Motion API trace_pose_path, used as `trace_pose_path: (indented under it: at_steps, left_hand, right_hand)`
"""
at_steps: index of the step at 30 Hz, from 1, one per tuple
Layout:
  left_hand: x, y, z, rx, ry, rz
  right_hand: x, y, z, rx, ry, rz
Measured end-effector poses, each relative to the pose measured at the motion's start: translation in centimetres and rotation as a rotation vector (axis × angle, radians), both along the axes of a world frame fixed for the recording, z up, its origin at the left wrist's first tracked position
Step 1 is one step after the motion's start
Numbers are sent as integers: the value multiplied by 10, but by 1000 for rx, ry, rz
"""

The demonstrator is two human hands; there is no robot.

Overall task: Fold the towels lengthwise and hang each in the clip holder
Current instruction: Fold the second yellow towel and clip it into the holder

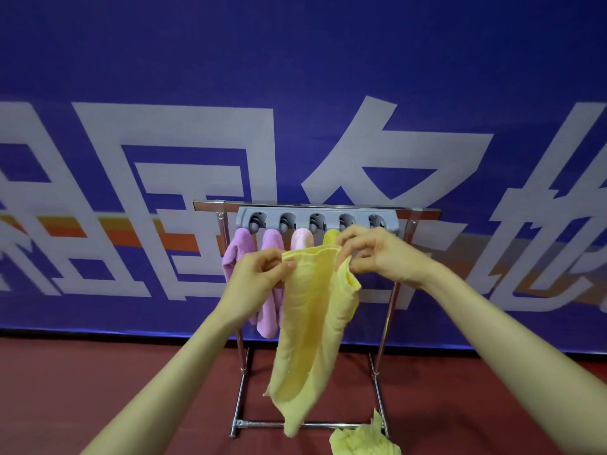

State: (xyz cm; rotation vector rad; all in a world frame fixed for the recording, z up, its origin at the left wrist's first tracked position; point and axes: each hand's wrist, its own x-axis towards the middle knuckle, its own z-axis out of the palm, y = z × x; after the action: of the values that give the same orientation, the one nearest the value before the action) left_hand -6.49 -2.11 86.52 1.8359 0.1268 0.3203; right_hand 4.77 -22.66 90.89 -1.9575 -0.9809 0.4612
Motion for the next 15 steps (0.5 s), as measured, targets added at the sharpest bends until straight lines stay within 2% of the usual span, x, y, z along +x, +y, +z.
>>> trace_pose_path:
  at_steps: [3,9,15]
  left_hand:
    - [-4,-4,3,85,-53,66]
    - [-7,-15,7,120,-137,225]
    - [-11,-14,5,126,-168,235]
  right_hand:
    - [-3,13,-7,131,55,-24]
    - [-17,43,-21,369,346,-114]
    - [-28,64,-27,440,285,-269]
